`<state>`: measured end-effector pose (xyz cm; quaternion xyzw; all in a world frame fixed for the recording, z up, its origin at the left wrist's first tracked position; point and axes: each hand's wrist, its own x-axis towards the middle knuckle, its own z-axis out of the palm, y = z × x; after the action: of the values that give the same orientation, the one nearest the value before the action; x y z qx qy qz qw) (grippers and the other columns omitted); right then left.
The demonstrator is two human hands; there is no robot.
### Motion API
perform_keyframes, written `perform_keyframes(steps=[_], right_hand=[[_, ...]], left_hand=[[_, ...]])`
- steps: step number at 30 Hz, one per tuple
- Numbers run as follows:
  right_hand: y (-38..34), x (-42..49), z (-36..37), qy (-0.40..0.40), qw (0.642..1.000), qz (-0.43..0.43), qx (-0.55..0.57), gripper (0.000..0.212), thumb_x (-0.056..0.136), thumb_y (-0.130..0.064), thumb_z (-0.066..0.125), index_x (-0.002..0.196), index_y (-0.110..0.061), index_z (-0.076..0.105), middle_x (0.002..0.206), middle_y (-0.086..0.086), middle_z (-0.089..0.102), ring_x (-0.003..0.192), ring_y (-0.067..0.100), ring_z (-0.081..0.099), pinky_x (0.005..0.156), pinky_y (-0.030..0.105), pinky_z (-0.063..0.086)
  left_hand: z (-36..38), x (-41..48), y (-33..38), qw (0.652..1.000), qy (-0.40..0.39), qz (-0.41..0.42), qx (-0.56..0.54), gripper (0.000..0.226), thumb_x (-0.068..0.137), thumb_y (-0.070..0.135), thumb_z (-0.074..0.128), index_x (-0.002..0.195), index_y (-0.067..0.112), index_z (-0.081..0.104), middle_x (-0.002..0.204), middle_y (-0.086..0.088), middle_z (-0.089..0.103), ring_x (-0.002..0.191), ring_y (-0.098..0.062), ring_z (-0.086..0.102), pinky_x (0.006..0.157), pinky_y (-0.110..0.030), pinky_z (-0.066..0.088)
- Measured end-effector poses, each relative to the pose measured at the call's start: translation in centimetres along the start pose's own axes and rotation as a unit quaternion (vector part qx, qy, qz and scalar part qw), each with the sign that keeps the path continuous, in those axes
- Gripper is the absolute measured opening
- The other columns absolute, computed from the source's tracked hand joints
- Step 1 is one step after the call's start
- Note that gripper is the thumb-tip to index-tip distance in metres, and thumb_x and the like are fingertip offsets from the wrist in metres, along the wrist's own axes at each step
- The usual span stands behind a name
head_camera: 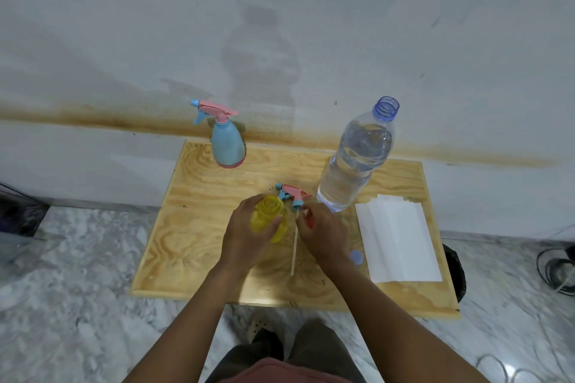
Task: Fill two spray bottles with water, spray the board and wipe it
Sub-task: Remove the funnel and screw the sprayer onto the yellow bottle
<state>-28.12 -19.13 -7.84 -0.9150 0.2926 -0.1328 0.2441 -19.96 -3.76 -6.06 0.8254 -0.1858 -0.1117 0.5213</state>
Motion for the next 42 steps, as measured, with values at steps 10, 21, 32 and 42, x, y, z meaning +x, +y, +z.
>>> perform_keyframes(steps=[10, 21, 32, 42], right_hand=[[-2.0, 6.5, 1.2, -0.207, 0.965, 0.134, -0.089, 0.040, 0.096, -0.037, 0.056, 0.123, -0.007, 0.058, 0.117, 0.011, 0.066, 0.107, 0.029, 0.064, 0.082, 0.036, 0.049], [-2.1, 7.6, 2.0, -0.138, 0.972, 0.185, 0.047, 0.032, 0.092, -0.036, 0.059, 0.098, -0.006, 0.065, 0.086, 0.007, 0.064, 0.081, 0.027, 0.065, 0.059, 0.029, 0.043], [-9.4, 7.1, -8.1, 0.108, 0.935, -0.020, 0.338, 0.009, 0.096, -0.019, 0.064, 0.101, -0.025, 0.066, 0.069, -0.006, 0.062, 0.064, 0.007, 0.060, 0.060, 0.016, 0.046], [-12.5, 6.5, -12.2, 0.111, 0.885, -0.053, 0.449, 0.023, 0.100, -0.020, 0.060, 0.122, -0.014, 0.063, 0.085, -0.002, 0.070, 0.079, 0.009, 0.066, 0.070, 0.030, 0.055]], left_hand=[[1.0, 0.0, -2.5, 0.997, -0.041, -0.047, 0.038, 0.079, 0.072, 0.048, 0.083, 0.139, 0.036, 0.046, 0.134, 0.016, 0.053, 0.121, -0.005, 0.053, 0.093, -0.027, 0.048], [0.8, 0.7, -2.7, 0.997, -0.050, -0.053, 0.000, 0.072, 0.067, 0.046, 0.082, 0.132, 0.037, 0.051, 0.121, 0.018, 0.062, 0.111, -0.004, 0.060, 0.091, -0.032, 0.054], [-2.3, 0.8, -2.4, 0.997, -0.017, -0.069, -0.001, 0.089, 0.060, 0.046, 0.082, 0.139, 0.022, 0.050, 0.128, 0.006, 0.054, 0.113, -0.010, 0.054, 0.090, -0.023, 0.044], [-3.2, 0.1, -1.2, 0.999, -0.030, -0.035, 0.017, 0.071, 0.070, 0.019, 0.087, 0.128, 0.034, 0.049, 0.119, 0.007, 0.051, 0.108, -0.010, 0.051, 0.078, -0.008, 0.037]])
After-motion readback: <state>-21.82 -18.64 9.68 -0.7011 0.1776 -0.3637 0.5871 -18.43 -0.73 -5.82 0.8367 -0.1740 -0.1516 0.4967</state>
